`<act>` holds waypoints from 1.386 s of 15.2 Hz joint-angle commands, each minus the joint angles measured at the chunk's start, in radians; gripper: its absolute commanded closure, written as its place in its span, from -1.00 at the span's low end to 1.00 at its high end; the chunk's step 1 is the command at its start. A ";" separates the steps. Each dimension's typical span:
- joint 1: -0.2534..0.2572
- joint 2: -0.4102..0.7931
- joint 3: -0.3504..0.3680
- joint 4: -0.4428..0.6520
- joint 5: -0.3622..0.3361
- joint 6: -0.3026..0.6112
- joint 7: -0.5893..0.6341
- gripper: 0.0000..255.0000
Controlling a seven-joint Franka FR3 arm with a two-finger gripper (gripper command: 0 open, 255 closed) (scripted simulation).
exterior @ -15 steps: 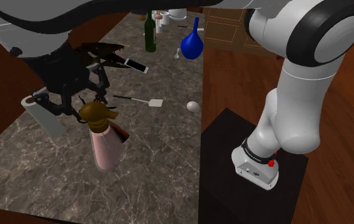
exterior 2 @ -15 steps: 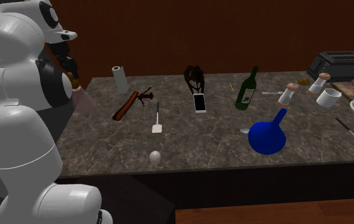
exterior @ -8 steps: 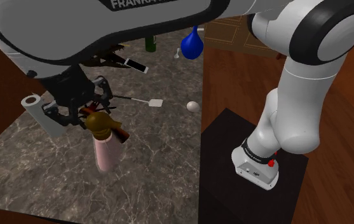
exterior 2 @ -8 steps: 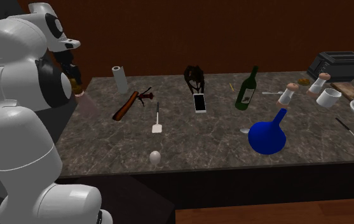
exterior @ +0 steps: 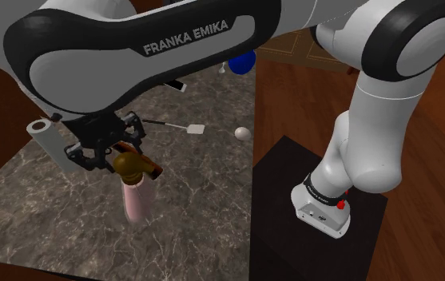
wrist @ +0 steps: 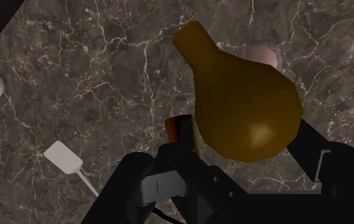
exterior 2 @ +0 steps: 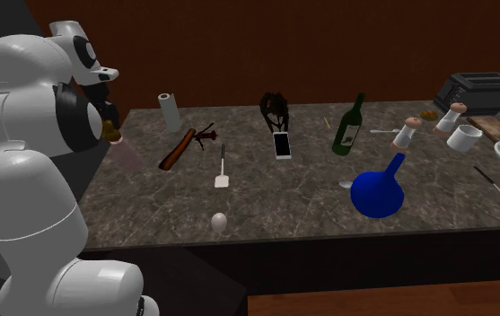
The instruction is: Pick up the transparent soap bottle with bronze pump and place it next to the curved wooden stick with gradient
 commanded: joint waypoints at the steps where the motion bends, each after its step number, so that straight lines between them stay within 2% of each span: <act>1: -0.001 0.000 0.000 -0.017 0.000 0.018 0.002 1.00; 8: -0.001 0.000 0.000 -0.017 0.000 0.018 0.002 1.00; 9: -0.001 0.000 0.000 -0.017 0.000 0.018 0.002 -1.00; 14: -0.001 0.000 0.000 -0.017 0.000 0.018 0.002 -1.00; 18: 0.019 0.034 0.002 0.157 -0.009 -0.123 0.002 -1.00; 21: 0.019 0.034 0.002 0.157 -0.009 -0.123 0.002 -1.00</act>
